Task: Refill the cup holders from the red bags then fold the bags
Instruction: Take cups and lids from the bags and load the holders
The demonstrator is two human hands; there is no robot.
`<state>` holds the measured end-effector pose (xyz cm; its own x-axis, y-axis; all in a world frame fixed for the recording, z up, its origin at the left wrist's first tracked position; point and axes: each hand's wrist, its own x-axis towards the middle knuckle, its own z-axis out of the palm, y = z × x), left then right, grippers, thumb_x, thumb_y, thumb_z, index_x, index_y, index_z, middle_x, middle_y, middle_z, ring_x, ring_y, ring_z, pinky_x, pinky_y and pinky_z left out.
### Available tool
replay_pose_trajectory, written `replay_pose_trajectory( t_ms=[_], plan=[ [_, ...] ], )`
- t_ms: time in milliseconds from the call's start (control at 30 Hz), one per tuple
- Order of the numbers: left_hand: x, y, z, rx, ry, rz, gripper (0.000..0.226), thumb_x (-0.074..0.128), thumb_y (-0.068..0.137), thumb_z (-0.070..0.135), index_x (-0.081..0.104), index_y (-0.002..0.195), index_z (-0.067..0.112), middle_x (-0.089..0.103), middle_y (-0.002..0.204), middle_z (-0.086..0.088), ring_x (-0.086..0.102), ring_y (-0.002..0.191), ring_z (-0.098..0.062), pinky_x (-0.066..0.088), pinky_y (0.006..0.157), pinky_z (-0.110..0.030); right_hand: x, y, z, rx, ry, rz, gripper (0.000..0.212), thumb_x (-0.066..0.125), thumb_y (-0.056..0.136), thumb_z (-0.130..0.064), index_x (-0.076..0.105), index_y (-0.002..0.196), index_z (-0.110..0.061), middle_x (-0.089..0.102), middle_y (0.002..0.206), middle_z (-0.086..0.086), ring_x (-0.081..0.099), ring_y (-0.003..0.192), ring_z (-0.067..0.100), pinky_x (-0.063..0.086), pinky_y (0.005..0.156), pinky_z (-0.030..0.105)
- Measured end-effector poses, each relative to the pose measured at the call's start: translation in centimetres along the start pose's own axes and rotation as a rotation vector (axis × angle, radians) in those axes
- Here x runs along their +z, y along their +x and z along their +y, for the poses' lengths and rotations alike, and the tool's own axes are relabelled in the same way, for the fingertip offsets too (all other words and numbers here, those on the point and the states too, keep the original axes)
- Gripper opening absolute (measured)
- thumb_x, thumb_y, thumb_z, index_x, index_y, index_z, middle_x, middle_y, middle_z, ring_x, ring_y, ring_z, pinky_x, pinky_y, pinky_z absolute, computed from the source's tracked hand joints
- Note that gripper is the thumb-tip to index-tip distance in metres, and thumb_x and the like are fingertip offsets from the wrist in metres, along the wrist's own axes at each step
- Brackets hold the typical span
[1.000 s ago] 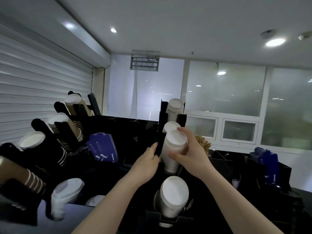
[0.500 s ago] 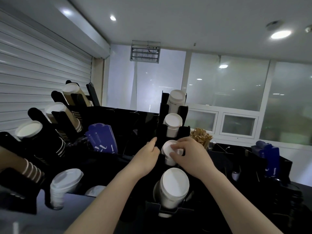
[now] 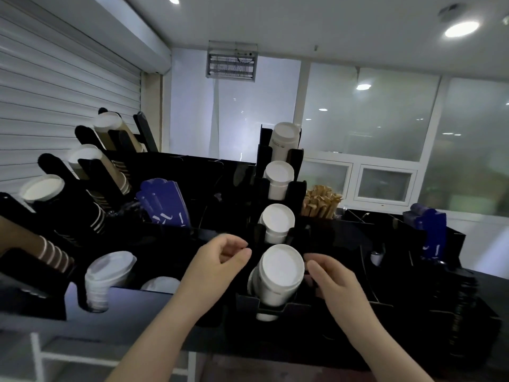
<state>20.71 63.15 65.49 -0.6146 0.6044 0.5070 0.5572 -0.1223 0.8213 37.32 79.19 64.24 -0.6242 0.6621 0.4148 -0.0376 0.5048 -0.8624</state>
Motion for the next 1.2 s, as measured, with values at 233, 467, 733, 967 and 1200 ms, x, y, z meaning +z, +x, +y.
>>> replay_pose_trajectory(
  t_ms=[233, 467, 733, 967, 1200],
  plan=[
    [0.8, 0.0, -0.7, -0.312, -0.09, -0.408, 0.061, 0.057, 0.052, 0.082, 0.068, 0.096, 0.04, 0.069, 0.099, 0.023, 0.06, 0.097, 0.009, 0.043, 0.074, -0.009, 0.2, -0.1, 0.6, 0.128, 0.06, -0.224, 0.078, 0.036, 0.065, -0.081, 0.071, 0.106, -0.024, 0.064, 0.075, -0.031, 0.06, 0.083, -0.006, 0.043, 0.091, 0.028],
    [0.9, 0.5, -0.7, -0.474, -0.231, -0.456, 0.082, 0.05, 0.061, 0.075, 0.071, 0.108, 0.011, 0.072, 0.105, -0.003, 0.065, 0.1, -0.015, 0.045, 0.092, -0.03, 0.5, 1.0, -1.0, 0.277, -0.016, -0.273, 0.094, 0.035, 0.056, -0.091, 0.075, 0.099, -0.018, 0.074, 0.096, 0.007, 0.068, 0.096, 0.022, 0.049, 0.098, 0.045],
    [0.1, 2.4, 0.0, -0.567, -0.206, -0.602, 0.085, 0.064, 0.065, 0.063, 0.06, 0.123, 0.002, 0.066, 0.118, -0.013, 0.06, 0.111, -0.025, 0.038, 0.107, -0.038, -0.1, 2.6, -2.9, 0.393, -0.148, -0.323, 0.086, 0.04, 0.065, -0.086, 0.07, 0.107, -0.018, 0.069, 0.11, 0.006, 0.064, 0.103, 0.021, 0.054, 0.091, 0.044],
    [-0.2, 3.3, 0.5, -0.583, -0.13, -0.61, 0.073, 0.065, 0.059, 0.069, 0.07, 0.093, 0.005, 0.073, 0.092, -0.008, 0.069, 0.09, -0.019, 0.048, 0.097, -0.036, -0.3, 2.6, -3.0, 0.404, -0.16, -0.306, 0.079, 0.039, 0.064, -0.086, 0.069, 0.106, -0.027, 0.068, 0.112, -0.002, 0.06, 0.106, 0.018, 0.054, 0.087, 0.042],
    [0.0, 3.2, 1.0, -0.599, -0.08, -0.57, 0.076, 0.06, 0.074, 0.066, 0.064, 0.109, -0.001, 0.069, 0.108, -0.015, 0.066, 0.102, -0.024, 0.049, 0.098, -0.04, -0.5, 2.6, -3.0, 0.444, -0.051, -0.411, 0.08, 0.05, 0.039, -0.096, 0.073, 0.094, -0.043, 0.071, 0.108, -0.014, 0.06, 0.11, 0.012, 0.053, 0.086, 0.04]
  ],
)
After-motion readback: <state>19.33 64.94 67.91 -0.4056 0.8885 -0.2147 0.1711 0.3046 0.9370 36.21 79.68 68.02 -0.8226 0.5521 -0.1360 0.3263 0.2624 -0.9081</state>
